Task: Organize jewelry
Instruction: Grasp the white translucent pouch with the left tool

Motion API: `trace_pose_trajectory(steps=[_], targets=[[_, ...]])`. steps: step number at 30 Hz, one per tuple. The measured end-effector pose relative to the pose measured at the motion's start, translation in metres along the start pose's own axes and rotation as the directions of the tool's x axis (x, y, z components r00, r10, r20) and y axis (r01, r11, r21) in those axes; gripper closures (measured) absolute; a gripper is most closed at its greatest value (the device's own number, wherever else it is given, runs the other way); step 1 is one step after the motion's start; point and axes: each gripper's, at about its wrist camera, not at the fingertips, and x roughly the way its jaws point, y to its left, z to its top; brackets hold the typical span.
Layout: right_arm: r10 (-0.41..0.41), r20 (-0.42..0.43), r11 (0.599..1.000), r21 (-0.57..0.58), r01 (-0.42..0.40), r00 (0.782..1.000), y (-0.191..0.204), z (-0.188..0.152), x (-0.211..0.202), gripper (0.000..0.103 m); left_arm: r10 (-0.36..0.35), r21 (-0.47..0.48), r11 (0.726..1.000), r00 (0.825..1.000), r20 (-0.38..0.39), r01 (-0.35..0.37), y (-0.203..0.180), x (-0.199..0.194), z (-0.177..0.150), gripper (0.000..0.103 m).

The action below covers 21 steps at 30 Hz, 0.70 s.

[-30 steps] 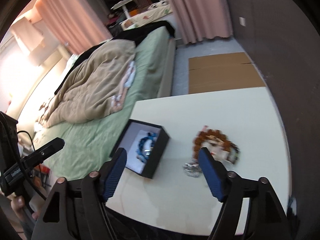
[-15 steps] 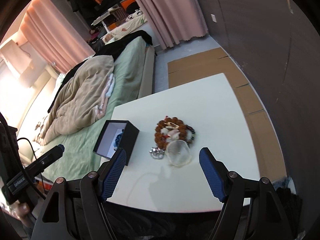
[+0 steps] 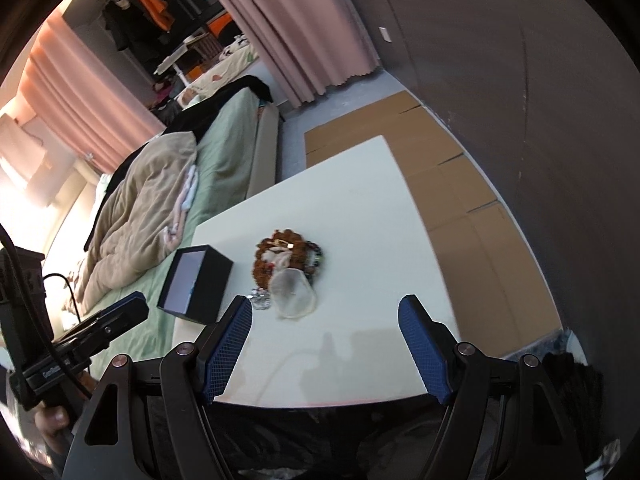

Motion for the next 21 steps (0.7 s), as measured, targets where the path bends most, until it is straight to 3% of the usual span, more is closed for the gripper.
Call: trace_pose_trajectory(steps=[5, 21], targets=[[-0.013, -0.006, 1.000, 0.025, 0.013, 1.000, -0.020, 0.001, 0.005, 0.027, -0.001, -0.009, 1.000, 0.999, -0.042, 0.001, -0.001, 0.023, 0.005, 0.054], [-0.028, -0.059, 0.997, 0.072, 0.032, 0.998, -0.051, 0.003, 0.043, 0.027, 0.000, 0.019, 1.000, 0.984, -0.177, 0.004, -0.002, 0.104, 0.013, 0.064]])
